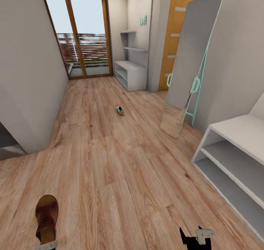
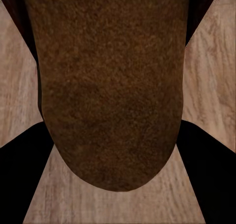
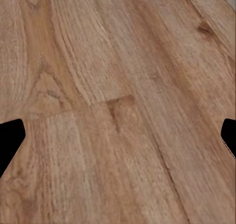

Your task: Pick up the two gym shoes and the two sandals from the corridor floor and place them onto the hallstand (shoe rack) in the corridor, making sure they are on the rack and not on the floor. Arrange them so the two gym shoes are next to each other and the two sandals are next to each other.

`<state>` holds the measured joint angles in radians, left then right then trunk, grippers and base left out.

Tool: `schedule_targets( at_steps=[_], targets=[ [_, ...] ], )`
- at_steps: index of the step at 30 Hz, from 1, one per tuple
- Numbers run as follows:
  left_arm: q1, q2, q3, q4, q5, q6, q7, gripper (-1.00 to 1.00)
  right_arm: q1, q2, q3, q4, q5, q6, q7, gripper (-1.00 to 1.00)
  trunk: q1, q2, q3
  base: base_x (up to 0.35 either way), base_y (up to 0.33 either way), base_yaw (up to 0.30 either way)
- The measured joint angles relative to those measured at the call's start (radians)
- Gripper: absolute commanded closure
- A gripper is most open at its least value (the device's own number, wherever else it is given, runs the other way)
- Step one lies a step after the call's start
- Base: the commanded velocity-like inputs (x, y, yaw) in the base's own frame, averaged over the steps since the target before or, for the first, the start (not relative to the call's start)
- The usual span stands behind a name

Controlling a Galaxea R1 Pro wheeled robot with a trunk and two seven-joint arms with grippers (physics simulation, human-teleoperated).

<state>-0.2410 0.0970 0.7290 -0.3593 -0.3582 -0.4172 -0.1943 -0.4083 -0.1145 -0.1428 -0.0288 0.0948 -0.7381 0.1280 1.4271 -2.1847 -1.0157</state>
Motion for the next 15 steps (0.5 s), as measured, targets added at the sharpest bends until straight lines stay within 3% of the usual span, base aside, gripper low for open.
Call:
schedule_targets(
  at_steps=[15],
  targets=[
    [0.000, 0.000, 0.000, 0.000, 0.000, 0.000, 0.000, 1.00, 0.000, 0.000, 0.000, 0.000, 0.001, 0.000, 0.000, -1.00, 0.000, 0.000, 0.000, 0.337, 0.001, 0.000]
  ],
)
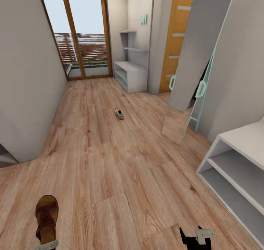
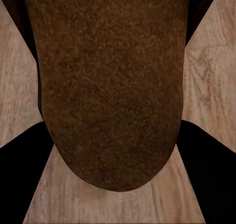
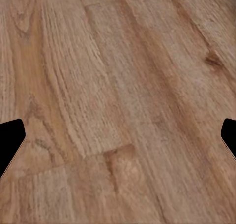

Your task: Pick up the two gym shoes and the two sandals from the corridor floor and place them onto the hallstand (shoe rack) in the corridor, making sure they are on the rack and not on the floor. Arrange them so the two gym shoes are next to each other and the two sandals are next to each other.

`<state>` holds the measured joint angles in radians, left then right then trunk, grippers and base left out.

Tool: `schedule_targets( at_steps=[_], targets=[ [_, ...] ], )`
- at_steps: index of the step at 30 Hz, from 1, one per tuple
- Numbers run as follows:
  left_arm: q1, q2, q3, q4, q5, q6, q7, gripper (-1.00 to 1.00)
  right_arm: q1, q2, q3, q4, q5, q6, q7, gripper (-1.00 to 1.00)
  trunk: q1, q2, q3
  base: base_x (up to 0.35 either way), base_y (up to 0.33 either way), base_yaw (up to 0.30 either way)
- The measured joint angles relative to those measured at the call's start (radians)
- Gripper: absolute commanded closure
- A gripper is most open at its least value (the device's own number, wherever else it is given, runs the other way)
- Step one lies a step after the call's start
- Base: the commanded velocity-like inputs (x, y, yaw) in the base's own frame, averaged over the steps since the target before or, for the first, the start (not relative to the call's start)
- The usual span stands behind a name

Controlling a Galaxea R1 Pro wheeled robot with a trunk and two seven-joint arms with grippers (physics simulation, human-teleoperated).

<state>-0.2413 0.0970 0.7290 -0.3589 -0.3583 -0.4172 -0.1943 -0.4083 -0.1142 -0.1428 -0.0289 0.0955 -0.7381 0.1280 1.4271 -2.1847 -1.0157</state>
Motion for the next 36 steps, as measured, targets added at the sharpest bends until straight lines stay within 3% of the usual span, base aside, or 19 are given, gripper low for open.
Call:
schedule_targets(
  at_steps=[8, 19, 36],
  targets=[
    [0.000, 0.000, 0.000, 0.000, 0.000, 0.000, 0.000, 1.00, 0.000, 0.001, 0.000, 0.000, 0.000, 0.000, 0.000, -1.00, 0.000, 0.000, 0.000, 0.337, 0.000, 0.026],
    [0.000, 0.000, 0.000, 0.000, 0.000, 0.000, 0.000, 1.00, 0.000, 0.001, 0.000, 0.000, -0.001, 0.000, 0.000, -1.00, 0.000, 0.000, 0.000, 0.337, 0.000, 0.189],
    [0.000, 0.000, 0.001, 0.000, 0.000, 0.000, 0.000, 1.00, 0.000, -0.003, 0.000, 0.001, -0.001, 0.000, 0.000, -1.00, 0.000, 0.000, 0.000, 0.337, 0.000, 0.009]
  ],
)
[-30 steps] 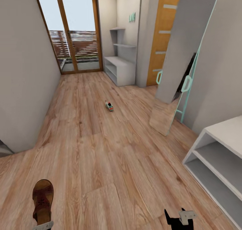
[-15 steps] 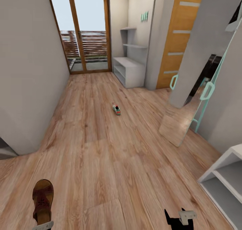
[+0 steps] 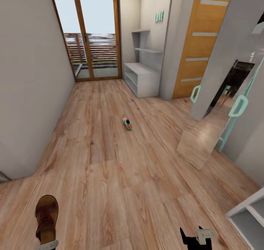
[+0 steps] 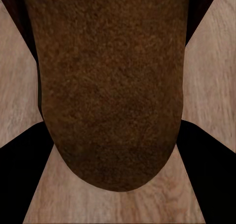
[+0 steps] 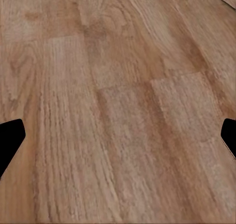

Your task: Pick up the two gym shoes and the two sandals from the corridor floor and place them onto the hallstand (shoe rack) in the corridor, making sure they are on the rack and not on the floor. Arrange them so the two gym shoes are next to each other and the two sandals are next to each other.

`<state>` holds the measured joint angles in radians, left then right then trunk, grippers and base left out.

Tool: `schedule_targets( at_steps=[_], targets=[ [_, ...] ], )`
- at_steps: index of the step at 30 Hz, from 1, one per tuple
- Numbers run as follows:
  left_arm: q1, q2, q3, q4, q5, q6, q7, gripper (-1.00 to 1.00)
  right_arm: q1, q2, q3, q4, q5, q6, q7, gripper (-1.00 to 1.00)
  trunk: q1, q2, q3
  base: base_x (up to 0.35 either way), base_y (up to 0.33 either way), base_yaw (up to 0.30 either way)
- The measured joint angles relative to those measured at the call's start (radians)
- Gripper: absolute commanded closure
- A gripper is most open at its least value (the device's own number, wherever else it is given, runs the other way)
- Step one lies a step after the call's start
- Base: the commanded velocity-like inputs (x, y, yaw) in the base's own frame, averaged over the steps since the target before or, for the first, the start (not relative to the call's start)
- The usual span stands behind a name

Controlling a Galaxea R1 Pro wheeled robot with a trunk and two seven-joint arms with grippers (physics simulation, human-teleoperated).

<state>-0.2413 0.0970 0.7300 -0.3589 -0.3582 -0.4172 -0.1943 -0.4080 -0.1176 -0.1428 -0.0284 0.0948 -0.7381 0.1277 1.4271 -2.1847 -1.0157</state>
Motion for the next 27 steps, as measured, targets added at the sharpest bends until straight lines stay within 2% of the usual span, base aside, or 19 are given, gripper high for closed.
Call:
schedule_targets(
  at_steps=[14, 27],
  targets=[
    [0.000, 0.000, 0.000, 0.000, 0.000, 0.000, 0.000, 1.00, 0.000, 0.000, 0.000, 0.000, 0.000, -0.002, 0.000, -1.00, 0.000, 0.000, 0.000, 0.337, 0.000, 0.009],
    [0.000, 0.000, -0.001, 0.000, 0.000, 0.000, 0.000, 1.00, 0.000, 0.001, 0.000, 0.000, 0.000, -0.001, 0.000, -1.00, 0.000, 0.000, 0.000, 0.337, 0.000, 0.248]
  ],
)
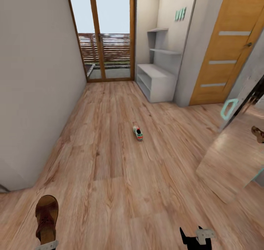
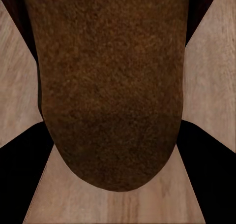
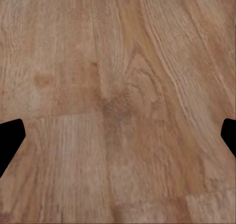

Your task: Pick up the two gym shoes and the two sandals from the corridor floor and place them onto the hallstand (shoe rack) in the corridor, making sure they are on the rack and not on the floor. Arrange them so the two gym shoes are next to each other and the two sandals are next to each other.

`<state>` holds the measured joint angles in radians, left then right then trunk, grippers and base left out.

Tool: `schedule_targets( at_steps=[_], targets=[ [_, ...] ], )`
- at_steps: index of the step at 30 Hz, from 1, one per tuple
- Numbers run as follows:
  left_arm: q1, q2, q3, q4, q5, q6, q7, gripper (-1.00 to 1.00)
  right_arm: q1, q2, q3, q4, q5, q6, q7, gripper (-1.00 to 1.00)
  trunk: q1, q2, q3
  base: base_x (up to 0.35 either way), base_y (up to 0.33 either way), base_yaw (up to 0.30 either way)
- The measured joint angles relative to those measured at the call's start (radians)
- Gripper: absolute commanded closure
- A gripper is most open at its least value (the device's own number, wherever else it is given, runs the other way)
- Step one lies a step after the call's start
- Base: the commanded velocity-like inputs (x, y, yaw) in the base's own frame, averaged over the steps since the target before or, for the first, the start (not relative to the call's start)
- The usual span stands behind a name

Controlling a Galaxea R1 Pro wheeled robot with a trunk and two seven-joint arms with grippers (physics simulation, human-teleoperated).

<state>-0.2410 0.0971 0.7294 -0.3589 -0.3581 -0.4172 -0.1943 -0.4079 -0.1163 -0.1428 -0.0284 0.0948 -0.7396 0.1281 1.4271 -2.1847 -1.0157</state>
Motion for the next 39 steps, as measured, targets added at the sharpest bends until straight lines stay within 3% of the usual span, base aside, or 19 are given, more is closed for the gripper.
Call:
schedule_targets(
  at_steps=[7, 39],
  targets=[
    [0.000, 0.000, 0.000, 0.000, 0.000, 0.000, 0.000, 1.00, 0.000, 0.000, 0.000, 0.000, 0.000, 0.000, 0.000, -1.00, 0.000, 0.000, 0.000, 0.337, 0.000, 0.171],
    [0.000, 0.000, 0.001, 0.000, 0.000, 0.000, 0.000, 1.00, 0.000, -0.003, 0.000, 0.000, 0.000, 0.000, -0.002, -1.00, 0.000, 0.000, 0.000, 0.337, 0.000, 0.003]
  ],
)
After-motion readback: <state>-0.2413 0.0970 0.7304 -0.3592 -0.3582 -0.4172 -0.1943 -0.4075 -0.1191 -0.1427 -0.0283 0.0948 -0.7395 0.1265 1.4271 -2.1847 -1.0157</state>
